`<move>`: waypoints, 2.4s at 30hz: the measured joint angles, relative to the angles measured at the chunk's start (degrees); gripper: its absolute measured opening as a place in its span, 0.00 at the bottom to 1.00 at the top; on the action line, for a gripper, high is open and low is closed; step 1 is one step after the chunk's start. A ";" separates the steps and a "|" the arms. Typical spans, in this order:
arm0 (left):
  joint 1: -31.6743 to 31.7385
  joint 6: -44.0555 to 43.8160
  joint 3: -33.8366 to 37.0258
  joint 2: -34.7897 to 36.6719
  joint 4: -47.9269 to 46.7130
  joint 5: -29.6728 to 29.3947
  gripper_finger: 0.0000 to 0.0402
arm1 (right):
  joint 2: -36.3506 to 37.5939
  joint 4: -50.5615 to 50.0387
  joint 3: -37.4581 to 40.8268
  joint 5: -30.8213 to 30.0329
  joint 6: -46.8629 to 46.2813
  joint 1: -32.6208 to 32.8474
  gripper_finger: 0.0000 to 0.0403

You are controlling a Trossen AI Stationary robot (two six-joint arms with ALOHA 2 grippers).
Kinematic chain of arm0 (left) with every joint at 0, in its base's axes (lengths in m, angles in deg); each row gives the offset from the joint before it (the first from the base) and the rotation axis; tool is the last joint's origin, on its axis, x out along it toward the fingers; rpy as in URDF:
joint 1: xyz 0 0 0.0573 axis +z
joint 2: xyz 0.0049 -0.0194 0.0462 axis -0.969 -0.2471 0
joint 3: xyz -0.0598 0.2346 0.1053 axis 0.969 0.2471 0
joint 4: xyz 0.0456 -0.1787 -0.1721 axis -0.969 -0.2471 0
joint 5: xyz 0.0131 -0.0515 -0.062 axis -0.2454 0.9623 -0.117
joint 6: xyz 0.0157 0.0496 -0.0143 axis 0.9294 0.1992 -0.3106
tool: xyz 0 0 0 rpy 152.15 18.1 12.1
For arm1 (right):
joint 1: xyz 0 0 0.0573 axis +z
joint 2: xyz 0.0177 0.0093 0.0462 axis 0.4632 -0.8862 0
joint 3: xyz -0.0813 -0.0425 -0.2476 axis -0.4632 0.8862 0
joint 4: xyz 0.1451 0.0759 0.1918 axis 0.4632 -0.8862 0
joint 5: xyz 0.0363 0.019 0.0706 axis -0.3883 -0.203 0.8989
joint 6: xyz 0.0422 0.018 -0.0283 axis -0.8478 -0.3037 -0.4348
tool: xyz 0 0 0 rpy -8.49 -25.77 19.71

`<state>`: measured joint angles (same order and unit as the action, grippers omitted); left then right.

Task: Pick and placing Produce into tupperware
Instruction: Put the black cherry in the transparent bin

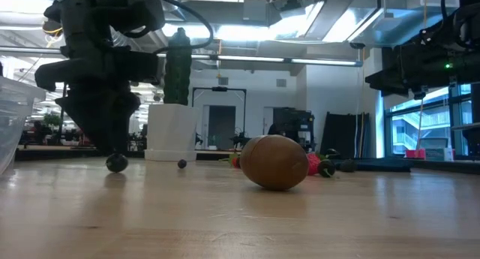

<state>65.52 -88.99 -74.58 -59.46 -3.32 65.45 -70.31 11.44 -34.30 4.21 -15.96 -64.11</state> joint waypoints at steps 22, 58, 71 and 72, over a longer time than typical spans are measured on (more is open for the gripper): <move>0.00 -3.34 0.00 0.00 -0.04 0.00 0.68 | 0.01 0.00 -0.01 -0.01 0.00 0.00 0.49; -2.01 -11.73 0.00 -4.47 0.30 -0.22 0.68 | 0.01 0.00 0.01 -0.01 0.00 -0.02 0.49; -2.01 -11.67 -0.13 -5.42 0.52 -0.33 0.66 | 0.01 0.00 0.01 0.00 0.00 -0.01 0.49; -1.99 -11.65 -0.11 -5.42 0.52 -0.33 0.65 | 0.01 0.00 -0.01 0.01 0.00 -0.02 0.49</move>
<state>63.53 -100.64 -74.69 -64.88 -2.81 65.12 -70.29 11.44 -34.32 4.22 -15.96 -64.13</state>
